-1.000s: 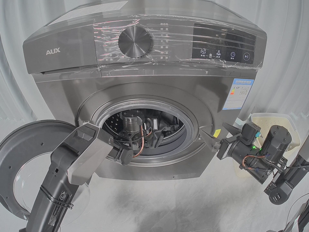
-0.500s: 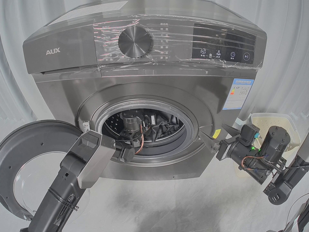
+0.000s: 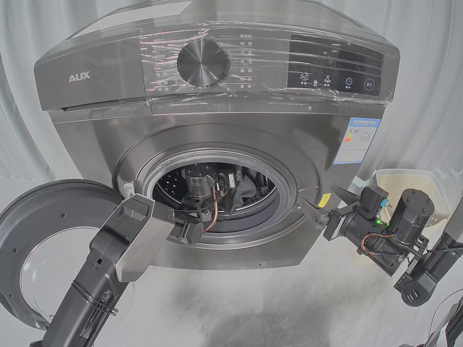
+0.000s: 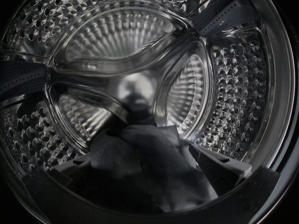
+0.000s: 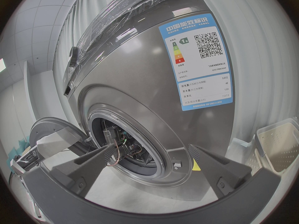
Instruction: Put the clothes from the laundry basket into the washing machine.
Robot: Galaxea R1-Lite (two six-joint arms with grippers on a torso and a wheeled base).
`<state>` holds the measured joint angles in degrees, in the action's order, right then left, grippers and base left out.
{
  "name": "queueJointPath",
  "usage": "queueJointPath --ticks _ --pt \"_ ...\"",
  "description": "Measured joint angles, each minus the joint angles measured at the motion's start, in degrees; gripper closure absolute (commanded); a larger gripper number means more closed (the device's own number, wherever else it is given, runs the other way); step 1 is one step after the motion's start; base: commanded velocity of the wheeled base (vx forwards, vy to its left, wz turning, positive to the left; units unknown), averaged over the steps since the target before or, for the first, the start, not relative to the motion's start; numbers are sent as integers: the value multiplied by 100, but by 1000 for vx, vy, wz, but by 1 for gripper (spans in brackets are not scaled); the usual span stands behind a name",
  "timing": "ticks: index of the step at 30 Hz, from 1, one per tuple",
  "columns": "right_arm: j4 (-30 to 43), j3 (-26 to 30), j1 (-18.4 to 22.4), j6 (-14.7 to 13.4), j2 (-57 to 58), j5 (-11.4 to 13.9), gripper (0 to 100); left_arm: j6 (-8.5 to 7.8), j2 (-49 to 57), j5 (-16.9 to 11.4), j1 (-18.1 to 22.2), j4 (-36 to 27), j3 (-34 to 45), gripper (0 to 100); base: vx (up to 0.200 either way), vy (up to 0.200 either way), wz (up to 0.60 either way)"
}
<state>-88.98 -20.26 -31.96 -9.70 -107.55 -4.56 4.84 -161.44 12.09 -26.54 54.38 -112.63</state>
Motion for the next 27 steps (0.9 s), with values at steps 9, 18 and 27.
queueJointPath --ticks 9,18,27 --pt "0 -5 -1 7 13 -1 0 24 758 -72 -193 -16 1792 0 0 0 0" --pt "0 0 -1 13 40 -4 0 -9 1482 -444 -413 13 2933 0 0 0 0" --pt "0 -2 0 11 41 0 0 -132 1235 -564 -413 -82 2669 100 0 0 0"
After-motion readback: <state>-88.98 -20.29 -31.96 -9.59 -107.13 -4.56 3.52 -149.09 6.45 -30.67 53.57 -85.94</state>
